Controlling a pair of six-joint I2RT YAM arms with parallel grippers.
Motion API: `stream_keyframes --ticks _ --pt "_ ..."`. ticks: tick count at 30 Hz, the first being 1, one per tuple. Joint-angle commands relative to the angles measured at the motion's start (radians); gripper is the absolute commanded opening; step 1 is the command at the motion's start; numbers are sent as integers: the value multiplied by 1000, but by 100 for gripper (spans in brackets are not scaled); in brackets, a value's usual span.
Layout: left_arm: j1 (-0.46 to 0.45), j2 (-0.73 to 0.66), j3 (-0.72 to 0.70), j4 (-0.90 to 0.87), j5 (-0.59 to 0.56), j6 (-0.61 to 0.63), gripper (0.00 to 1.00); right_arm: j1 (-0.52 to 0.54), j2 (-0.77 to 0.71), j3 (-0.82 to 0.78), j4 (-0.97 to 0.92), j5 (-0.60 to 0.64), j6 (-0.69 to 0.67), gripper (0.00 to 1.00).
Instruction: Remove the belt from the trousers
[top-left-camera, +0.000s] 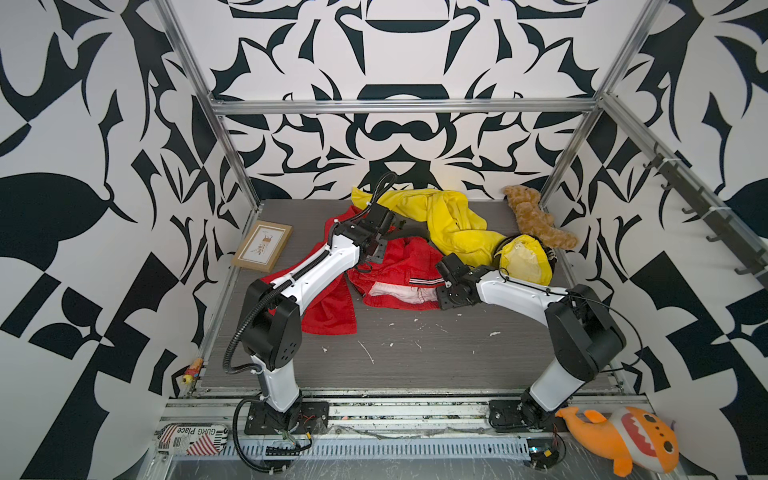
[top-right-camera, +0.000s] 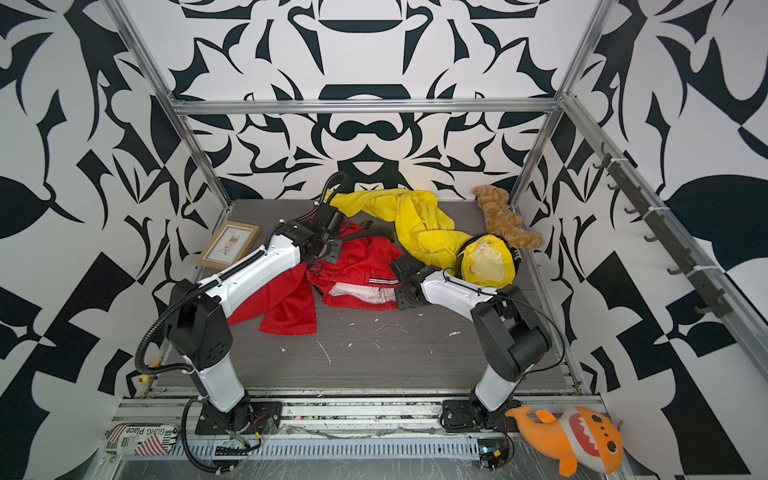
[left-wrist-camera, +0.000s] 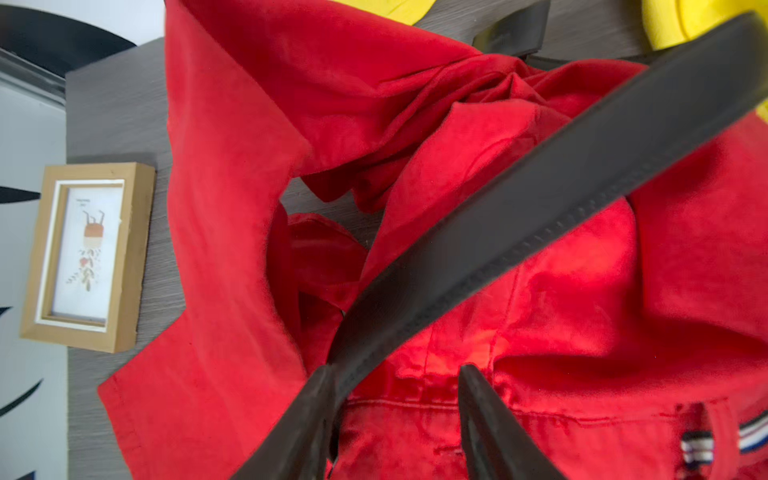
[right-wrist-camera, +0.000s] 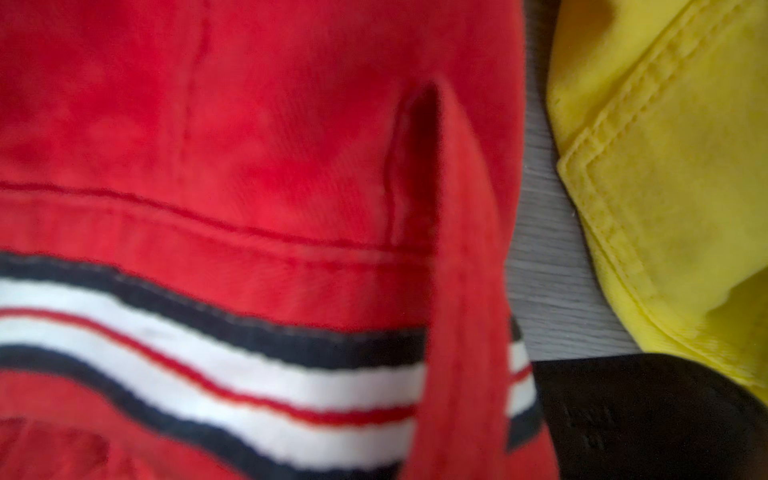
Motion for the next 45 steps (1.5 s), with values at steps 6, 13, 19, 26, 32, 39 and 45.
stream_keyframes --ticks 6,13,19,26,32,39,45 --pt "31 47 9 -4 -29 26 50 -3 -47 -13 -19 27 15 65" --pt "67 85 -3 28 -1 49 36 -3 -63 -29 -18 32 17 65" --pt "76 72 -20 42 -5 45 0 -4 -139 -37 -24 24 13 67" --pt "76 3 -19 41 6 50 0 -17 -323 -83 -87 16 14 78" --pt "76 -43 -31 36 39 36 0 -42 -288 -127 15 -33 51 78" --pt "76 -43 -43 45 62 39 0 -42 -161 -53 112 59 -112 64" --pt "77 -43 -41 53 63 46 0 -51 -76 -37 215 99 -214 44"
